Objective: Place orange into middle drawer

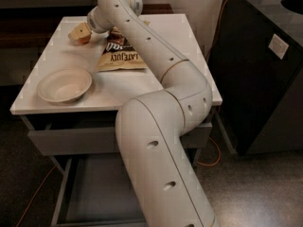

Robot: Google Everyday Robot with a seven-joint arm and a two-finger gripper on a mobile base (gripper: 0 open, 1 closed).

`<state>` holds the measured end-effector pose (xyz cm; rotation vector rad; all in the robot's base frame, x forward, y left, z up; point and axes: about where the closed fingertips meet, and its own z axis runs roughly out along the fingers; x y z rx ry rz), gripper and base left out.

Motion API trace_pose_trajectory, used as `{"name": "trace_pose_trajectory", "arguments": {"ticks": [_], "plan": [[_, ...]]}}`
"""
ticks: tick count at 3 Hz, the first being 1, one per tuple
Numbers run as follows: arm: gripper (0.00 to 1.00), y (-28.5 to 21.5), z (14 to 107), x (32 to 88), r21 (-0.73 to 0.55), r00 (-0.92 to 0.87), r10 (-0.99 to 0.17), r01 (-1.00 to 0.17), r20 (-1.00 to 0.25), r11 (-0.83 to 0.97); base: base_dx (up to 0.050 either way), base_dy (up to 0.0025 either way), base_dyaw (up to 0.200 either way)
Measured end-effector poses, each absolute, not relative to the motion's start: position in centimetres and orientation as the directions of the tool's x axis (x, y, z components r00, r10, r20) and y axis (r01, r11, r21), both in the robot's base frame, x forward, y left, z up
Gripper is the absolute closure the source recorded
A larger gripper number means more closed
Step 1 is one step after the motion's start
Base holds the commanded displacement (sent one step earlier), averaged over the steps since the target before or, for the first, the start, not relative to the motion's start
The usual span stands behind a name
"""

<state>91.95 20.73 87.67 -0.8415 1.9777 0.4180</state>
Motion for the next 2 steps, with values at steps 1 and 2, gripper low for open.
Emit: {"name": "trace_pose_trajectory", "arguments": {"ticks": [1, 2], "plan": [[0.03, 21.24, 86.75, 92.32, -0.043, -0.349, -0.412, -0.717, -0.842, 0.696, 0.0, 0.0, 0.0], [0.26, 21.46, 86.16, 92.49, -0.038, -0.354, -0.419, -0.724, -0.836, 0.689, 0.0, 0.0, 0.0]]}}
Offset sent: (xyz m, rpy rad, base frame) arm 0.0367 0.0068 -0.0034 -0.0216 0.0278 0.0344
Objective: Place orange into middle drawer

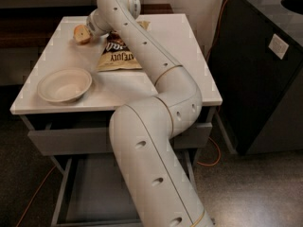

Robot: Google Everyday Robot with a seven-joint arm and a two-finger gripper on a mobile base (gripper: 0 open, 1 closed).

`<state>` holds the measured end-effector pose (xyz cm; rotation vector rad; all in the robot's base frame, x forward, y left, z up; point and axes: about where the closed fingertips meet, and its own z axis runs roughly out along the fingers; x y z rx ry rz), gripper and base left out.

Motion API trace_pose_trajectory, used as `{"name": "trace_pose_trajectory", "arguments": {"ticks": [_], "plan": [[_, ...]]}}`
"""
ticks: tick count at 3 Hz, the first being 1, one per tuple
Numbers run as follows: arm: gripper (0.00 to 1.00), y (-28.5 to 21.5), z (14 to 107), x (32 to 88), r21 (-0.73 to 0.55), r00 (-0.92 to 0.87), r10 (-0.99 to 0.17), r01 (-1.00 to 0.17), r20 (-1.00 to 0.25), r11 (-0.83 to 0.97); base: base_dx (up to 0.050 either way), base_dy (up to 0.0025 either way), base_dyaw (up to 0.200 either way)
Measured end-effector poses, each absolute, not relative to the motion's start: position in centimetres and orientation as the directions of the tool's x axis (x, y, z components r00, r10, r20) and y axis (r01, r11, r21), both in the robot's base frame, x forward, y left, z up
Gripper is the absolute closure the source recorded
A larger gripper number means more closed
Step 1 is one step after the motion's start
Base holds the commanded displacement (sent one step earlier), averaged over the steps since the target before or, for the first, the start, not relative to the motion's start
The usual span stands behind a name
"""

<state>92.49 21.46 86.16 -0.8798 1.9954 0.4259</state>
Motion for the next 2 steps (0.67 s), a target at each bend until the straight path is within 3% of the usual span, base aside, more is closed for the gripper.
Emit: {"name": "trace_pose_trajectory", "arguments": {"ticks": [1, 2], "plan": [[0.49, 21.57, 85.93, 92.77, -0.036, -0.353, -0.416, -0.725, -0.838, 0.688, 0.0, 0.0, 0.0], [0.8, 21.63, 86.49, 93.23, -0.047, -0.327, -0.406, -0.728, -0.853, 0.684, 0.0, 0.0, 0.0]]}}
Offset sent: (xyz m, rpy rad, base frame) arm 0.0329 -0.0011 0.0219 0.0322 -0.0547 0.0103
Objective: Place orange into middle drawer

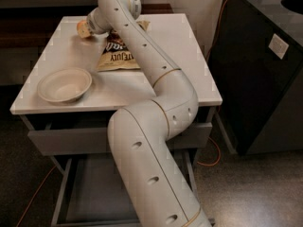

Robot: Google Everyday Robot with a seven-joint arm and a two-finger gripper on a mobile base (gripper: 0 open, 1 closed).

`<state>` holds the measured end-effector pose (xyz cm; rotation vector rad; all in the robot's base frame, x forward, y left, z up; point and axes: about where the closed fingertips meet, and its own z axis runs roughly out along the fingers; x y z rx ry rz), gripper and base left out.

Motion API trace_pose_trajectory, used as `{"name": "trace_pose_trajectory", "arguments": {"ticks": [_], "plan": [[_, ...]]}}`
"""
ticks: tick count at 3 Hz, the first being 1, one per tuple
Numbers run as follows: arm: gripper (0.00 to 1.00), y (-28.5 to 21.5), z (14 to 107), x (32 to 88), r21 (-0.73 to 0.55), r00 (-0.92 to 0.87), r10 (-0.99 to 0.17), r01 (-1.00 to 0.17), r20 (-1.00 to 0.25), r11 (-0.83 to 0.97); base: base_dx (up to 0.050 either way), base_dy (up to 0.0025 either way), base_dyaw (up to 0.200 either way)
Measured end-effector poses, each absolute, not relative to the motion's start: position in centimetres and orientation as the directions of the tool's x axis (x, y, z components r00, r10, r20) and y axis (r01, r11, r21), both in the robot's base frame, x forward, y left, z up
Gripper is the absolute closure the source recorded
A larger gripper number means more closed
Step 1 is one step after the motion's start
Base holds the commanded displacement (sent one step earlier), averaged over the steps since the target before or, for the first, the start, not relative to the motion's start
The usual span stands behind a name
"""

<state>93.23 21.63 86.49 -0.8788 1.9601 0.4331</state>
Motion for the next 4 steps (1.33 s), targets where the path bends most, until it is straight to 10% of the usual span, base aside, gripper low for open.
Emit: {"name": "trace_pose_trajectory", "arguments": {"ticks": [1, 4], "plan": [[1.0, 21.6, 87.1, 93.5, -0.056, -0.308, -0.399, -0.728, -0.864, 0.683, 0.0, 0.0, 0.0], [1.0, 20.6, 93.1, 92.3, -0.069, -0.221, -0.341, -0.743, -0.914, 0.666, 0.0, 0.0, 0.0]]}}
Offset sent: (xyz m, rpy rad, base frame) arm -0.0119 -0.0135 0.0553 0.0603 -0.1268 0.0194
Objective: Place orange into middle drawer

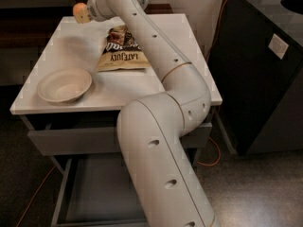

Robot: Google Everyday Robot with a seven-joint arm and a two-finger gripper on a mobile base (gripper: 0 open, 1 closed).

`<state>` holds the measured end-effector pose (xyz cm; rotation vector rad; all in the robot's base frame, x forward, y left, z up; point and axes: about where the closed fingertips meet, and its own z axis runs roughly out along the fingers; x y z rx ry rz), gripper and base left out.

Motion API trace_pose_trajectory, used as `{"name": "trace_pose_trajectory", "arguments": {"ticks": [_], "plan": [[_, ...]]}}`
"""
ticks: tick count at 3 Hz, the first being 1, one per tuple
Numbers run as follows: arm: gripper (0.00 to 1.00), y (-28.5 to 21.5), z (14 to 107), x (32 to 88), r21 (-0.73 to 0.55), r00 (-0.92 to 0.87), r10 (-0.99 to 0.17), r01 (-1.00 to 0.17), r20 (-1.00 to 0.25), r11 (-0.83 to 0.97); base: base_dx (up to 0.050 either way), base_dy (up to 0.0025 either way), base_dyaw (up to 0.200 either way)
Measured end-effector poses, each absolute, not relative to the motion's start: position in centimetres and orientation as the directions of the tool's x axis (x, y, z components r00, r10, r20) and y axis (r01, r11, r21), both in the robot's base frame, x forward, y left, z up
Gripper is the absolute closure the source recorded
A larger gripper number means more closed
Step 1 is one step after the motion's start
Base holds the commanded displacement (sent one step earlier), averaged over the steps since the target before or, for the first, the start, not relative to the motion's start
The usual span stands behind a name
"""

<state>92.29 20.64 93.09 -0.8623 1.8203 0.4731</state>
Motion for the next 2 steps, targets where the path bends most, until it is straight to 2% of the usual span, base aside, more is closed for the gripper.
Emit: {"name": "trace_pose_trajectory", "arguments": {"ticks": [2], "plan": [[1.0, 19.7, 94.8, 88.9, -0.052, -0.199, -0.296, -0.745, -0.934, 0.665, 0.0, 0.0, 0.0]]}}
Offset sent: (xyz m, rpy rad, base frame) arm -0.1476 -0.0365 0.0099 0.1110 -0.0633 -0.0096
